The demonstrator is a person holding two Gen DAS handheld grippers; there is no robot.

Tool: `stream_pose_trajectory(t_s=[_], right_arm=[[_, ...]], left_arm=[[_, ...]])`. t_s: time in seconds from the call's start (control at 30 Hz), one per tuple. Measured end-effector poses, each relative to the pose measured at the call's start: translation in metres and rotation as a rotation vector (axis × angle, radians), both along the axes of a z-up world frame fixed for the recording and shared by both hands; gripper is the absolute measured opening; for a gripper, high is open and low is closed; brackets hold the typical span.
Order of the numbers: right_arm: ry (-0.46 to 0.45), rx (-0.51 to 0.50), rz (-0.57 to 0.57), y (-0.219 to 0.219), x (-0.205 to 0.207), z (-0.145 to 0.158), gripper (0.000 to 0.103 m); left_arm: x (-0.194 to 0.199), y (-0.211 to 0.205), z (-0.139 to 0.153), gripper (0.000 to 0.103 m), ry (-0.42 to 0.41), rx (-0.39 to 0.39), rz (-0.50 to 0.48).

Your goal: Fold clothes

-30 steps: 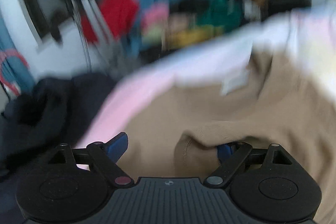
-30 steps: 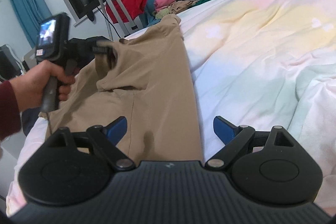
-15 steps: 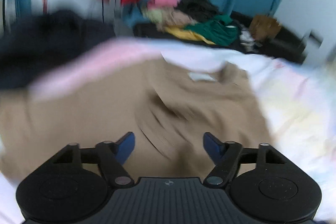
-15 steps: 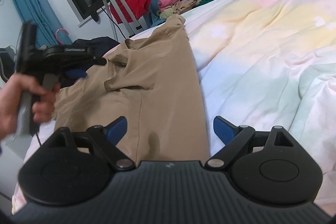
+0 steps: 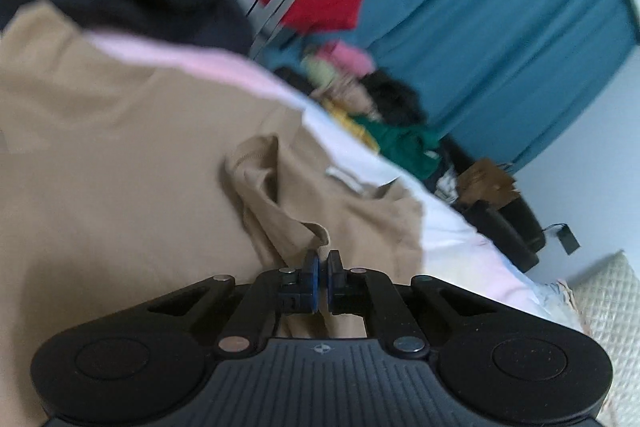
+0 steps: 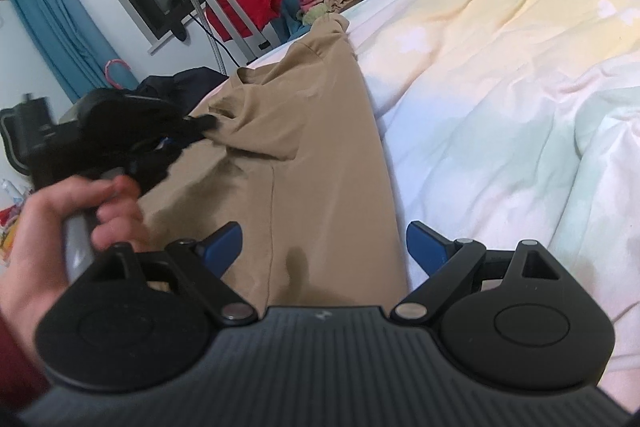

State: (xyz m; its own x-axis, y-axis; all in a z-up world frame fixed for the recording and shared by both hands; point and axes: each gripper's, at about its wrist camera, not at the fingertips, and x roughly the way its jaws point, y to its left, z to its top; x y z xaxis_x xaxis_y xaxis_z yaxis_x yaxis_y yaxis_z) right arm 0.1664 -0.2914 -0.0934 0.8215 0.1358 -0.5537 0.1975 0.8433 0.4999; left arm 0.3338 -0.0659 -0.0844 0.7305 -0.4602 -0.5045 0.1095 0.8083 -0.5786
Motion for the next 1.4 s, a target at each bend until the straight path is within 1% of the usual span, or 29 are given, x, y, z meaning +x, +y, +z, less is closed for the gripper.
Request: stream_pose_trajectory(t_s=[0.07, 0.2, 0.27, 0.33, 0.37, 0.4, 0.43, 0.47, 0.5, 0.57, 0.73, 0.77, 0.8, 0.9, 0.93, 1.07, 1.1, 1.17, 1.2, 1.27, 1.4], right_arm=[[-0.013, -0.003, -0.008, -0.002, -0.002, 0.002, 0.09], [-0.022, -0.024, -0.019, -0.003, -0.004, 0.005, 0.09], [-0.031, -0.043, -0.018, -0.002, -0.005, 0.006, 0.09], [-0.044, -0.07, -0.016, 0.001, -0.006, 0.008, 0.09], [-0.052, -0.08, -0.014, 0.002, -0.007, 0.009, 0.09], [-0.061, -0.09, -0.011, 0.003, -0.007, 0.011, 0.09], [-0.072, -0.1, -0.007, 0.004, -0.008, 0.012, 0.09], [-0.084, -0.109, -0.004, 0.005, -0.009, 0.014, 0.09], [-0.096, -0.119, -0.001, 0.006, -0.009, 0.016, 0.09], [-0.126, -0.139, 0.005, 0.007, -0.012, 0.02, 0.09], [-0.18, -0.202, 0.02, 0.013, -0.02, 0.027, 0.09], [-0.184, -0.22, 0.023, 0.016, -0.024, 0.028, 0.09], [-0.188, -0.238, 0.026, 0.018, -0.028, 0.029, 0.09], [-0.199, -0.276, 0.016, 0.024, -0.037, 0.036, 0.09], [-0.199, -0.288, 0.012, 0.026, -0.039, 0.039, 0.09], [-0.225, -0.261, 0.033, 0.033, -0.068, 0.058, 0.09], [-0.235, -0.274, 0.033, 0.035, -0.075, 0.061, 0.09], [-0.258, -0.297, 0.034, 0.04, -0.088, 0.067, 0.09], [-0.267, -0.305, 0.035, 0.042, -0.092, 0.068, 0.09], [-0.255, -0.329, 0.039, 0.046, -0.094, 0.066, 0.09], [-0.262, -0.36, 0.032, 0.05, -0.093, 0.063, 0.09]], left_arm=[[-0.016, 0.005, 0.007, 0.004, -0.052, 0.017, 0.031], [-0.02, 0.001, -0.013, 0.004, 0.013, 0.199, 0.092], [-0.014, -0.005, -0.028, 0.004, 0.037, 0.277, 0.08], [-0.024, -0.013, -0.026, 0.005, -0.025, 0.402, 0.034], [-0.028, -0.017, -0.023, 0.006, -0.049, 0.422, 0.015], [-0.032, -0.021, -0.019, 0.014, -0.073, 0.443, -0.003], [-0.042, -0.018, -0.014, 0.018, -0.085, 0.451, -0.006], [-0.052, -0.015, -0.009, 0.028, -0.098, 0.46, -0.01], [-0.061, -0.012, -0.004, 0.035, -0.111, 0.469, -0.013], [-0.081, -0.007, 0.005, 0.039, -0.137, 0.486, -0.019], [-0.129, 0.007, 0.03, 0.043, -0.202, 0.529, -0.035], [-0.139, 0.01, 0.034, 0.047, -0.215, 0.538, -0.039], [-0.148, 0.013, 0.039, 0.055, -0.228, 0.546, -0.042], [-0.191, 0.03, 0.052, 0.071, -0.256, 0.557, -0.029], [-0.206, 0.035, 0.056, 0.072, -0.264, 0.562, -0.027], [-0.253, 0.055, 0.064, 0.082, -0.305, 0.607, -0.019], [-0.262, 0.06, 0.065, 0.085, -0.317, 0.607, -0.014], [-0.28, 0.07, 0.067, 0.089, -0.326, 0.574, -0.016], [-0.286, 0.073, 0.068, 0.092, -0.333, 0.558, -0.008], [-0.298, 0.077, 0.069, 0.096, -0.35, 0.536, 0.005], [-0.308, 0.074, 0.073, 0.103, -0.408, 0.56, -0.006]])
